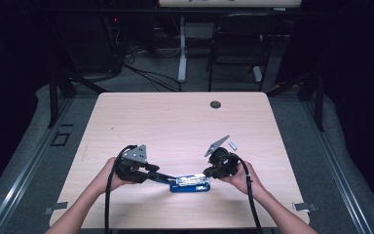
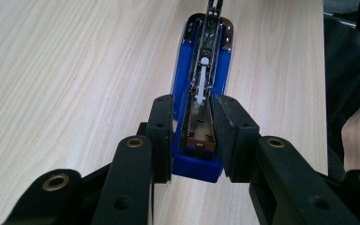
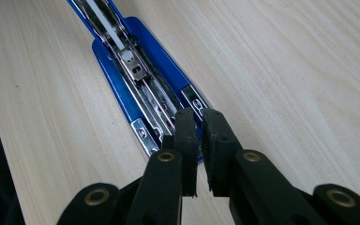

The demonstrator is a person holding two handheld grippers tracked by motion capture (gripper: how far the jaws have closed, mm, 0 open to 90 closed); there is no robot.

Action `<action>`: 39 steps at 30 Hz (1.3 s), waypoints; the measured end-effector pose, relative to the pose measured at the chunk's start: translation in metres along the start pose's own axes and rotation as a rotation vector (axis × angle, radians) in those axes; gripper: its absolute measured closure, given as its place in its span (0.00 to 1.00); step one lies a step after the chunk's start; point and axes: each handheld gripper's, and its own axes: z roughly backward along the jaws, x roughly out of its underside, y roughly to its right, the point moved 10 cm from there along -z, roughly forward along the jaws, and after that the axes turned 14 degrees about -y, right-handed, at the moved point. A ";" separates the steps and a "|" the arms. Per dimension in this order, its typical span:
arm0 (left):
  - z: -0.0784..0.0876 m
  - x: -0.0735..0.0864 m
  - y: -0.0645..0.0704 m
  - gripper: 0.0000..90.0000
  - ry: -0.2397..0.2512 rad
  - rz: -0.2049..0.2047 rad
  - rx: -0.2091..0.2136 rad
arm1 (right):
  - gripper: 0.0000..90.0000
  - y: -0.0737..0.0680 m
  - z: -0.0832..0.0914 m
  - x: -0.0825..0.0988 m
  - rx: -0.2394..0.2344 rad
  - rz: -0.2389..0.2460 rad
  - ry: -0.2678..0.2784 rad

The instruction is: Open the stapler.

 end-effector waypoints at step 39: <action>-0.038 0.031 -0.006 0.78 -0.079 0.041 0.036 | 0.89 0.000 -0.008 0.000 -0.014 -0.001 -0.037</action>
